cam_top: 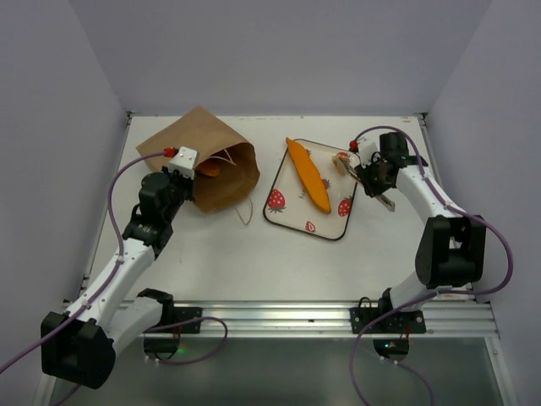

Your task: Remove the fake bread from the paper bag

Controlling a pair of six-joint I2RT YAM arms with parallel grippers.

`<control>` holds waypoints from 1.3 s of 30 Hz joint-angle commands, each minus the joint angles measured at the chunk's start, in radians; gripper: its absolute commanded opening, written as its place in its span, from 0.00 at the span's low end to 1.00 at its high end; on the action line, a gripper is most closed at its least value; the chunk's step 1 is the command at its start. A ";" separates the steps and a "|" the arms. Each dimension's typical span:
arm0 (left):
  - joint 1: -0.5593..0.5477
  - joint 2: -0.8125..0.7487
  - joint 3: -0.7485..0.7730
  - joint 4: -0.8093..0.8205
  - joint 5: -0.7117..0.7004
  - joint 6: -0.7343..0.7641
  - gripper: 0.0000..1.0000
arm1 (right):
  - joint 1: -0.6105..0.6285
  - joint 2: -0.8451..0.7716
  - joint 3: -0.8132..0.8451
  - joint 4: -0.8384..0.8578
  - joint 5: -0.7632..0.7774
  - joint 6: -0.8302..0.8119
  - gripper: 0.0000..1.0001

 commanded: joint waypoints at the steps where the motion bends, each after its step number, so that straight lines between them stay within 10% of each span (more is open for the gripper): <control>1: -0.003 -0.017 0.000 0.035 0.018 -0.015 0.06 | 0.000 -0.008 0.019 0.017 -0.040 0.005 0.33; 39: -0.003 -0.022 -0.001 0.032 0.018 -0.013 0.06 | 0.000 -0.128 0.052 -0.020 -0.136 0.048 0.45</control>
